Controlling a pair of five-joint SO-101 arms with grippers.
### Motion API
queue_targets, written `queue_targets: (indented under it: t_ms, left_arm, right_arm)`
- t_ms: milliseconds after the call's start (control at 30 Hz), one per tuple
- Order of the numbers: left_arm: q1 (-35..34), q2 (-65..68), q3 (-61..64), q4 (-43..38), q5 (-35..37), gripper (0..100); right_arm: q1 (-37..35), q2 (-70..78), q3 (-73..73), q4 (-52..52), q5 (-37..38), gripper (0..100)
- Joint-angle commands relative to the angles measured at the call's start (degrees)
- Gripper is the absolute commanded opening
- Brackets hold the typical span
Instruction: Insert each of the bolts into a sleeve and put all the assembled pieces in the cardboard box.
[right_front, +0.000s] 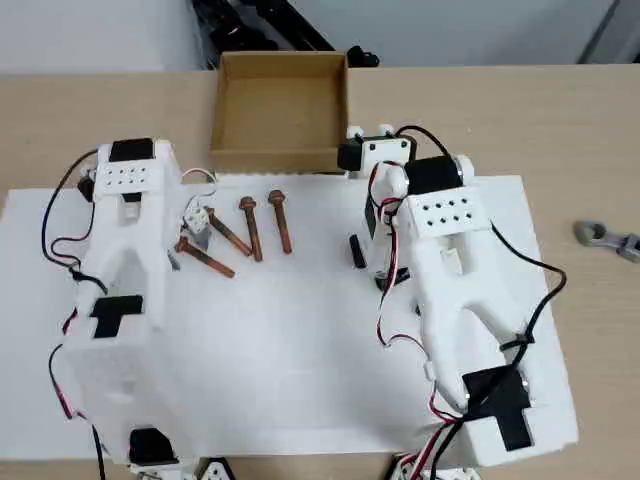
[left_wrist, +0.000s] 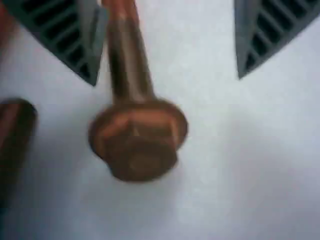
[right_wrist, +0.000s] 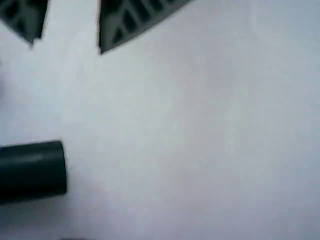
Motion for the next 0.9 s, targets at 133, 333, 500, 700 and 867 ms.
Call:
queue_targets:
  t_ms: [133, 333, 500, 700, 867]
  left_arm:
    - [0.00, 3.60, 0.04, -4.04, 0.44, 14]
    - [0.18, 5.19, 0.04, -5.80, -4.22, 2]
    - [0.26, 5.19, -0.13, -4.66, -6.95, 0]
    - [-0.26, 3.52, -0.31, 0.53, -13.01, 0]
    - [-0.97, -11.08, -0.31, 1.93, -17.76, 0]
  right_arm:
    - [0.22, -0.31, -2.37, -0.04, -0.79, 8.4]
    - [0.22, -0.31, -2.11, -0.04, -0.79, 8.4]
    - [0.22, -0.31, -2.02, -0.75, -0.97, 8.4]
    - [-0.75, -0.22, -2.02, -2.51, -1.23, 8.2]
    - [-2.33, -0.13, -2.11, -5.49, -1.49, 8.1]
